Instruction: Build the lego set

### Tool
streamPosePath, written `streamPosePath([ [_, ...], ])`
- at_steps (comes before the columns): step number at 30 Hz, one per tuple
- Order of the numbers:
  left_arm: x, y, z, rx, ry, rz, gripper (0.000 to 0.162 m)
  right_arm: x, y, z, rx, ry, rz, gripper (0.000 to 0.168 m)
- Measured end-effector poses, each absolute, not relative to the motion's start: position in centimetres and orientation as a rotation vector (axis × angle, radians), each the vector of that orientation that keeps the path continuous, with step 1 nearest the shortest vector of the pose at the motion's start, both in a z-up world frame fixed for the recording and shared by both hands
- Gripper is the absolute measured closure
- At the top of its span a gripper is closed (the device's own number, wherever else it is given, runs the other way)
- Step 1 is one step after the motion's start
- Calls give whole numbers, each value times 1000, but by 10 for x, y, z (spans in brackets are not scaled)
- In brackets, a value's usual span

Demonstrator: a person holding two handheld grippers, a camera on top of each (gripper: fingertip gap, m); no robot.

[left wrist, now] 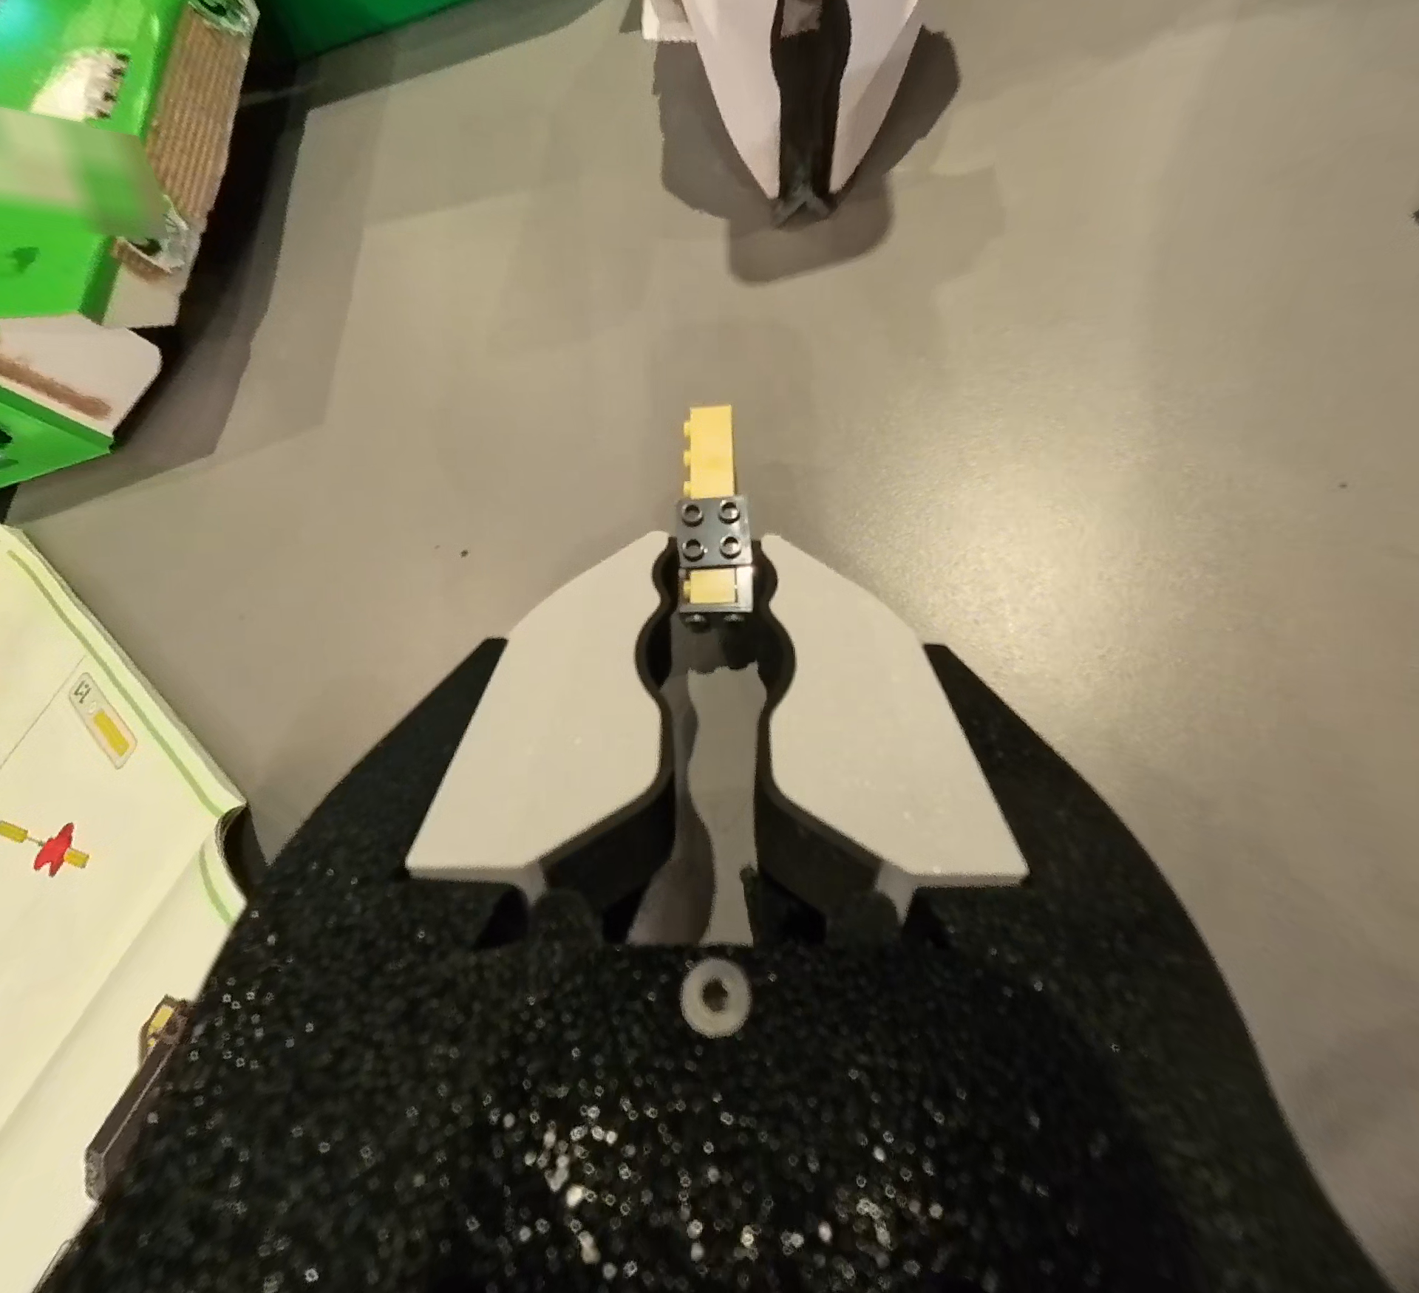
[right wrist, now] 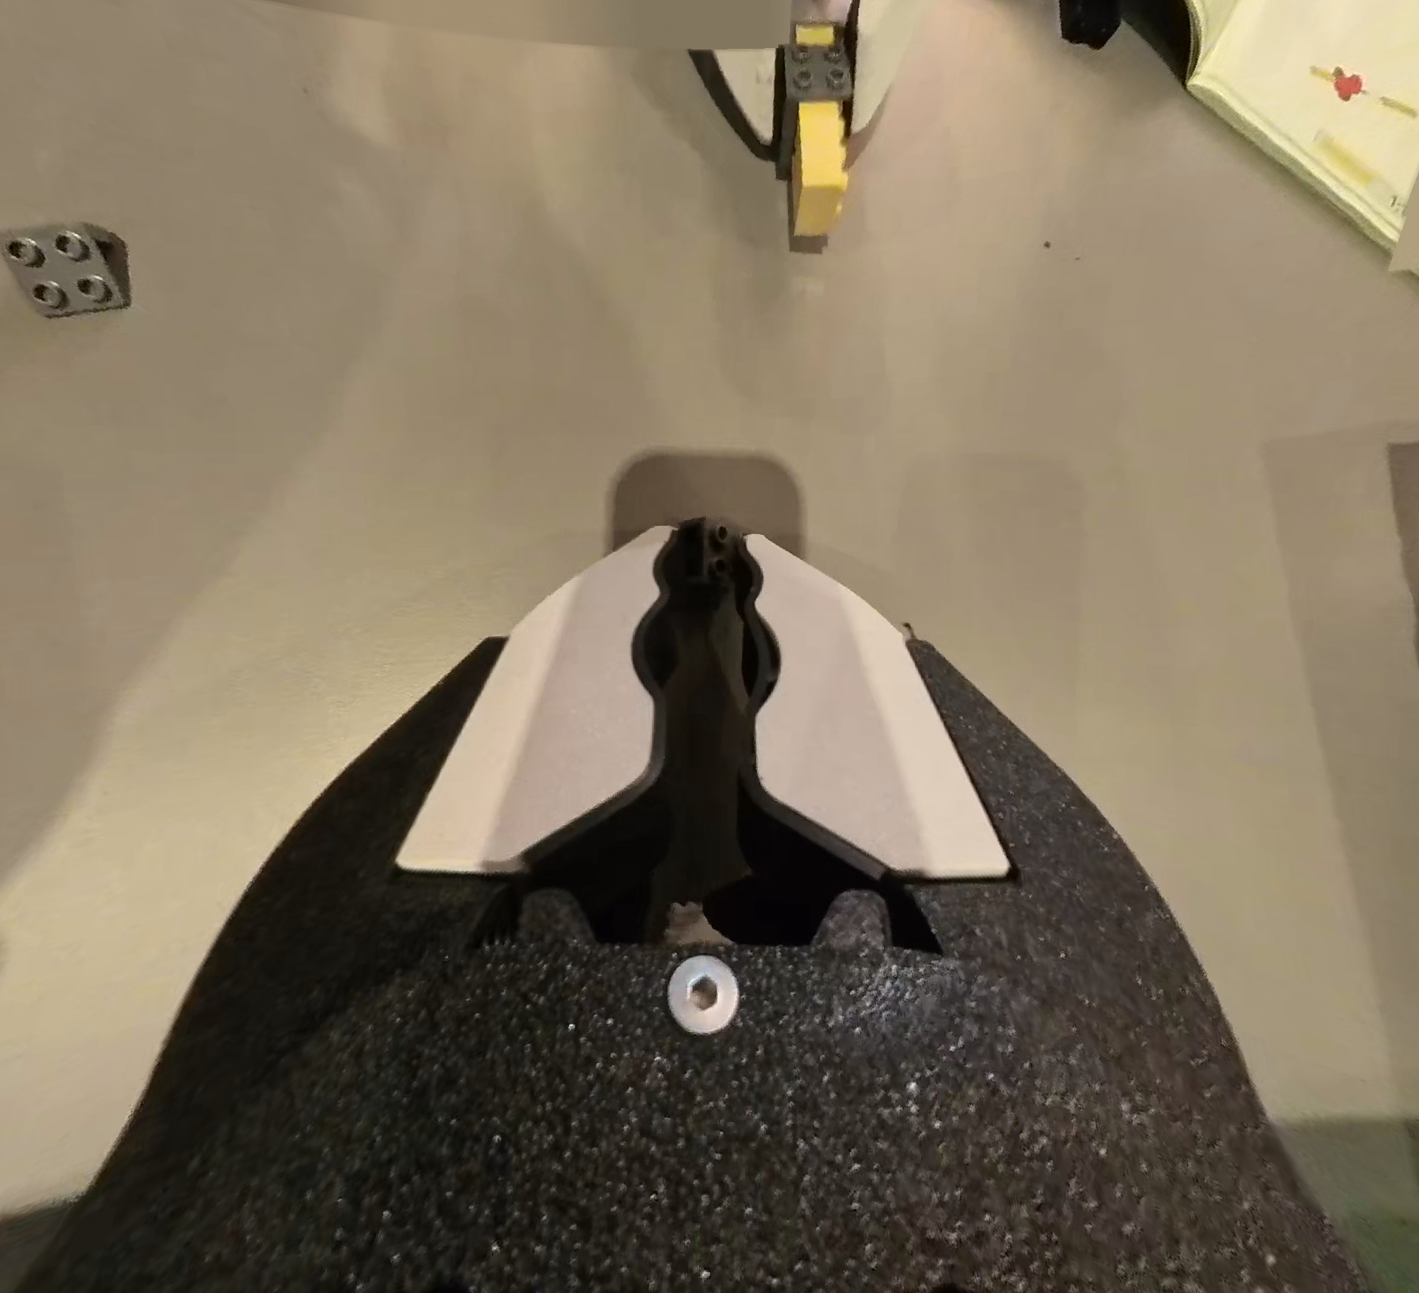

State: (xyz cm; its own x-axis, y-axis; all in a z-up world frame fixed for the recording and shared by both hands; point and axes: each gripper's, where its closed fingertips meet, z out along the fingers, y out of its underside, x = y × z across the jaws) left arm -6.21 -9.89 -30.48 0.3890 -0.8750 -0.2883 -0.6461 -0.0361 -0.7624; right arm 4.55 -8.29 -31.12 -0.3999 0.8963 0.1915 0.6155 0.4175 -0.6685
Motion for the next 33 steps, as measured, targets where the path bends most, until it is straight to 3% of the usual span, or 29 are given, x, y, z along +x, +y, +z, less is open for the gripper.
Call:
streamPosePath([
  [16, -63, -98, -310, -1860, 1316, -422, 145, 42, -81, -308, -1315, -2005, 575, 162],
  [24, -63, -98, -310, -1868, 1313, -437, 145, -10, -90, -267, -1232, -1818, 644, 162],
  [33, -63, -99, -310, -1884, 1307, -463, 145, -56, -99, -289, -1213, -1954, 561, 162],
])
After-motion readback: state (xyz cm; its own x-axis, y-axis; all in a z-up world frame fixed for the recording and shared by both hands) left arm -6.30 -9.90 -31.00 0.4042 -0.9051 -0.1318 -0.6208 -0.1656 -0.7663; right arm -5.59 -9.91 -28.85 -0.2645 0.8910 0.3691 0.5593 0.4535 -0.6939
